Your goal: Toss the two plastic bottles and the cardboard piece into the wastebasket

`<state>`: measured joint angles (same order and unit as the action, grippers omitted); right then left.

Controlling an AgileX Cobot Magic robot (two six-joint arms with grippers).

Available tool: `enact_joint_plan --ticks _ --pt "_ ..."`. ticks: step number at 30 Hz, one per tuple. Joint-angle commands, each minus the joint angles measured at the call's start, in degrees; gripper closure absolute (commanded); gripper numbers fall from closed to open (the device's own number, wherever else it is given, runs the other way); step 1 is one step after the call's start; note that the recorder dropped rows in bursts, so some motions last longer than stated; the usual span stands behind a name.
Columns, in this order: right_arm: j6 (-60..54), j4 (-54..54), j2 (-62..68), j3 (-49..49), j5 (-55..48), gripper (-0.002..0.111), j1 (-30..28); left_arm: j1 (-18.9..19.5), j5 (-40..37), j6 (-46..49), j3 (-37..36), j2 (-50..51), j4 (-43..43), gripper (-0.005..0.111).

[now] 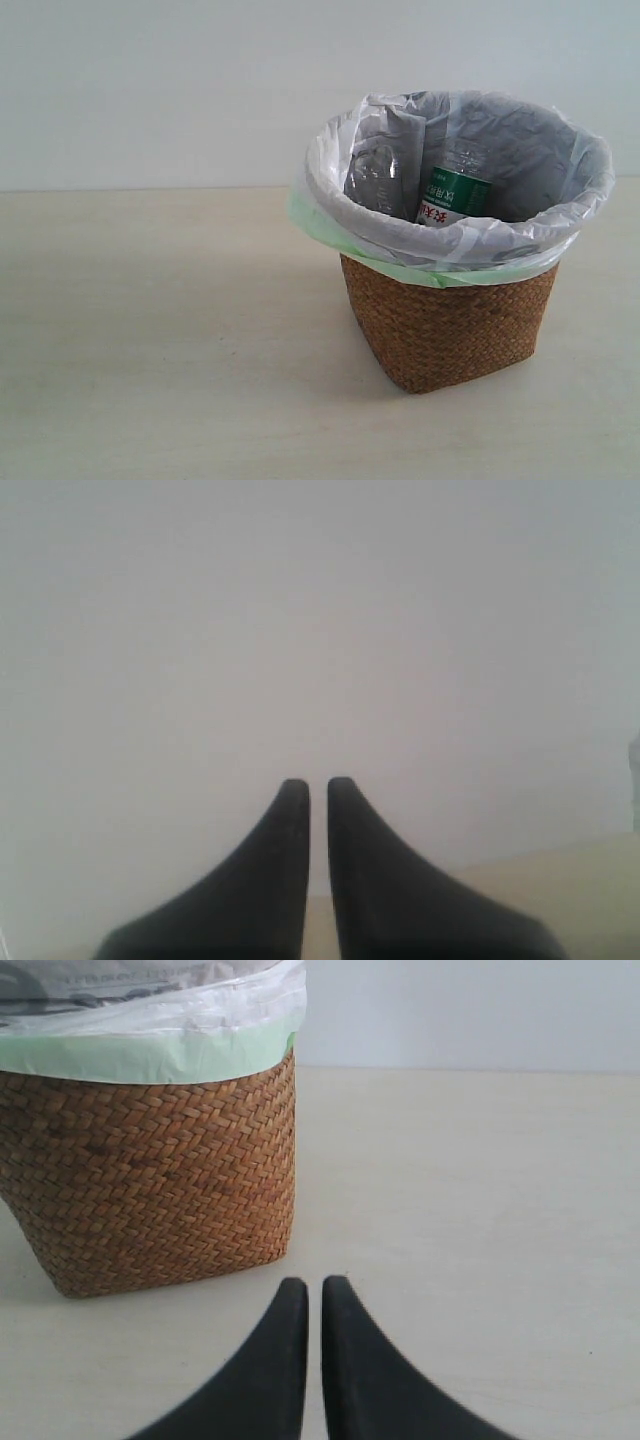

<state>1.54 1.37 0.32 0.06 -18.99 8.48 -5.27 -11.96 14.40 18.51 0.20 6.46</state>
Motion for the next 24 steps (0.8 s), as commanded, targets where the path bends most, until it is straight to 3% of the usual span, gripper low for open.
enact_joint_plan --ticks 1,13,18,24 --pt "-0.22 0.46 -0.32 -0.06 0.54 0.106 0.08 0.19 -0.91 -0.54 -4.35 -0.2 -0.12 0.101" --pt "-0.22 0.46 -0.32 -0.06 0.54 0.106 0.08 0.19 -0.91 -0.54 -18.22 -0.2 -0.38 0.101" --pt "-0.22 0.46 -0.32 -0.06 0.54 0.106 0.08 0.19 -5.37 -0.54 -18.51 -0.2 -4.87 0.101" --pt "-0.22 0.46 -0.32 -0.06 0.54 0.106 0.08 0.19 -5.24 -0.54 -18.51 -0.2 -5.4 0.101"
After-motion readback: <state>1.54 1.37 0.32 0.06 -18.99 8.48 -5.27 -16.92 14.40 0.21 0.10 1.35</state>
